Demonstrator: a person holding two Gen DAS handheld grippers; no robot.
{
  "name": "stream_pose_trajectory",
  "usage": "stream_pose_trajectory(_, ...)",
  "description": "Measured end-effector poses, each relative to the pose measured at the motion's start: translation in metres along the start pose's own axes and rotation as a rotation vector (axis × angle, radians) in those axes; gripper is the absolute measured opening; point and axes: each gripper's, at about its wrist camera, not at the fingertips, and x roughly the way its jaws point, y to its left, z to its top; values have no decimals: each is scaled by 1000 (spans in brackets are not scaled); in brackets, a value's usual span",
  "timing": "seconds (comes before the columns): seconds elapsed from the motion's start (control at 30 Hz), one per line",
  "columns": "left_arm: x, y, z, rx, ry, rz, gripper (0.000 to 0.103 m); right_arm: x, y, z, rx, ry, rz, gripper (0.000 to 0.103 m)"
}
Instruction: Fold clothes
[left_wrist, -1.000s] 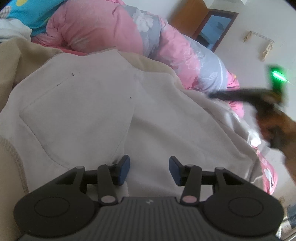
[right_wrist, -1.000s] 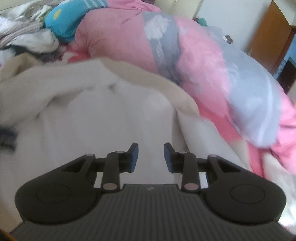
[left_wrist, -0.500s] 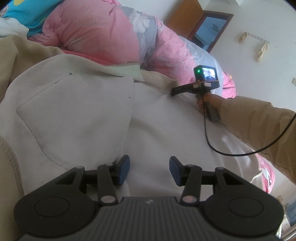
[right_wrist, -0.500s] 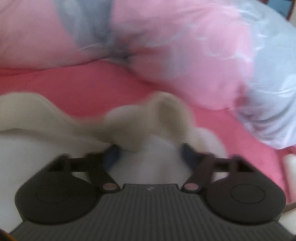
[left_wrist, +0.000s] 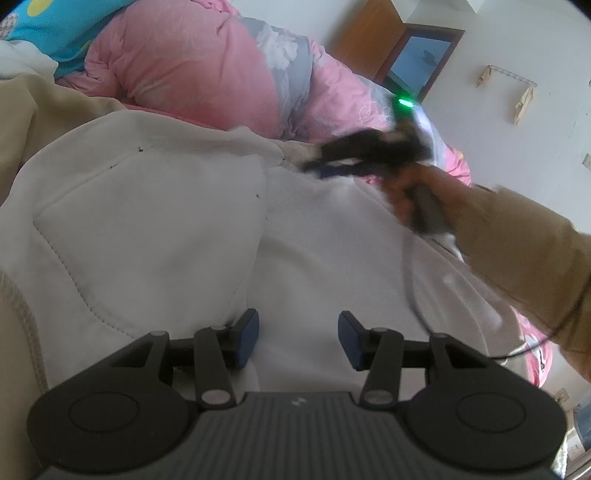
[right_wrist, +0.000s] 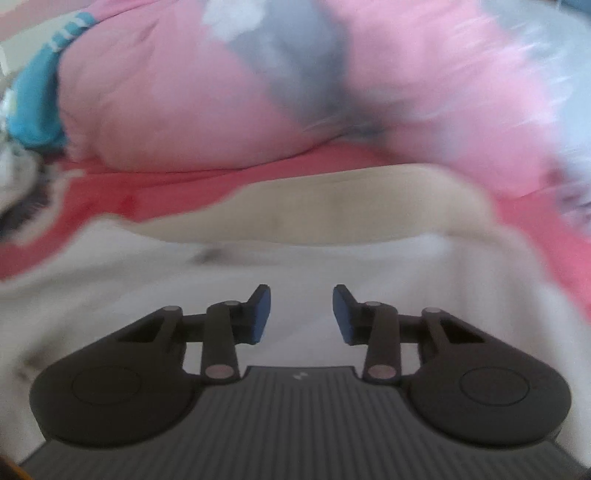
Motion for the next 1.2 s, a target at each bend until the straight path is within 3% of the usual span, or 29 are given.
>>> stream_pose_trajectory(0.1, 0, 0, 0, 6, -11, -8, 50, 43, 31, 17, 23, 29, 52, 34)
stream_pose_trajectory(0.23, 0, -1, 0, 19, -17, -3, 50, 85, 60, 33, -29, -7, -11, 34)
stream_pose_trajectory(0.37, -1, -2, 1, 15, -14, 0, 50, 64, 58, 33, 12, -15, 7, 32)
stream_pose_trajectory(0.53, -1, -4, 3, 8, -7, 11, 50, -14, 62, 2, -5, 8, 154, 32)
stream_pose_trajectory(0.63, -4, -3, 3, 2, -7, 13, 50, -36, 91, -23, -112, 90, 263, 32)
stream_pose_trajectory(0.73, -5, -2, 3, 1, -11, 12, 50, -28, 135, -51, -216, 191, 358, 32)
stream_pose_trajectory(0.83, -7, -1, 1, 3, -22, 8, 50, -6, 165, -58, -287, 143, 316, 34)
stream_pose_trajectory(0.97, -10, 2, 1, -19, -34, 0, 50, 1, 160, -44, -152, 149, 331, 33)
stream_pose_trajectory(1.2, -47, -16, 4, -18, -116, 33, 57, -61, 118, -60, -47, 76, 324, 34)
